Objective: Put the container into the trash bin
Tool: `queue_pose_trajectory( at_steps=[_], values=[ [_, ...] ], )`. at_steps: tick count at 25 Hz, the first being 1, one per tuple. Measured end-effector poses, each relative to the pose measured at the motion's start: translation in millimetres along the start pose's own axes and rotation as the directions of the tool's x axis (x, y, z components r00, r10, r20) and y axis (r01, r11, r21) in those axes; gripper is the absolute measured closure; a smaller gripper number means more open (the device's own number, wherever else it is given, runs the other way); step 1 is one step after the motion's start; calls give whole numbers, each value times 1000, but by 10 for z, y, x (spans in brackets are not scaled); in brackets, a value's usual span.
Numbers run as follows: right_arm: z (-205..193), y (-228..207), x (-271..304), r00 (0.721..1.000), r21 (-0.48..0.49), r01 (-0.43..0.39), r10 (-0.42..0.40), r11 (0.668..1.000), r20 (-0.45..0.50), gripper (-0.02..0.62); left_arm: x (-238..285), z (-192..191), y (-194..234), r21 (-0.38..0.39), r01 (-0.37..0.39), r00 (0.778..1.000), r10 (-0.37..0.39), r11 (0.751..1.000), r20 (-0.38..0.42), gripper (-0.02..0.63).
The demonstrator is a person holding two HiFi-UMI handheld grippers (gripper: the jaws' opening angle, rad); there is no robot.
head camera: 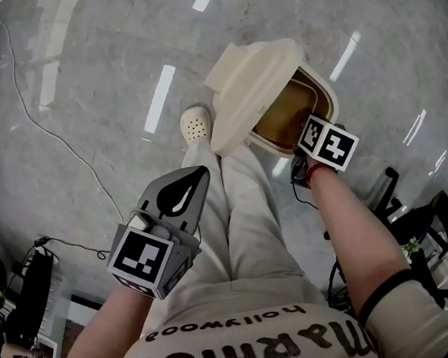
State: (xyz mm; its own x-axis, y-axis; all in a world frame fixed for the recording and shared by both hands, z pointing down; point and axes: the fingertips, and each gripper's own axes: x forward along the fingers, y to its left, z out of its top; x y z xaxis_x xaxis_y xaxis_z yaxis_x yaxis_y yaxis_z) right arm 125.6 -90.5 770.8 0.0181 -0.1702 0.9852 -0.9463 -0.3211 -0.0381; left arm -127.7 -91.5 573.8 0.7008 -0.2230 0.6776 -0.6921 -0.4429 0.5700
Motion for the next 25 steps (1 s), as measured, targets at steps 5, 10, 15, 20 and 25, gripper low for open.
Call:
queue_pose_trajectory(
  at_steps=[5,10,15,20,25],
  values=[
    [14,152,97,1000,-110,-12,11,994,-16,581,333,-56,-179,72,83,996,-84,994,11,607],
    [26,219,140,1000,-184,-8,4,983,-21,580,465,-170,-439,79,135,991,-133,988,-29,608],
    [32,194,131,1000,-193,25,-28,981,-13,577,496,-254,-630,92,175,983,-169,980,-69,607],
    [3,165,127,998,-228,54,-62,972,-27,529,513,-207,-636,61,169,984,-166,984,-64,608],
    [-26,160,101,997,-230,59,-69,971,-37,526,528,-160,-647,66,175,983,-170,982,-64,609]
  ],
)
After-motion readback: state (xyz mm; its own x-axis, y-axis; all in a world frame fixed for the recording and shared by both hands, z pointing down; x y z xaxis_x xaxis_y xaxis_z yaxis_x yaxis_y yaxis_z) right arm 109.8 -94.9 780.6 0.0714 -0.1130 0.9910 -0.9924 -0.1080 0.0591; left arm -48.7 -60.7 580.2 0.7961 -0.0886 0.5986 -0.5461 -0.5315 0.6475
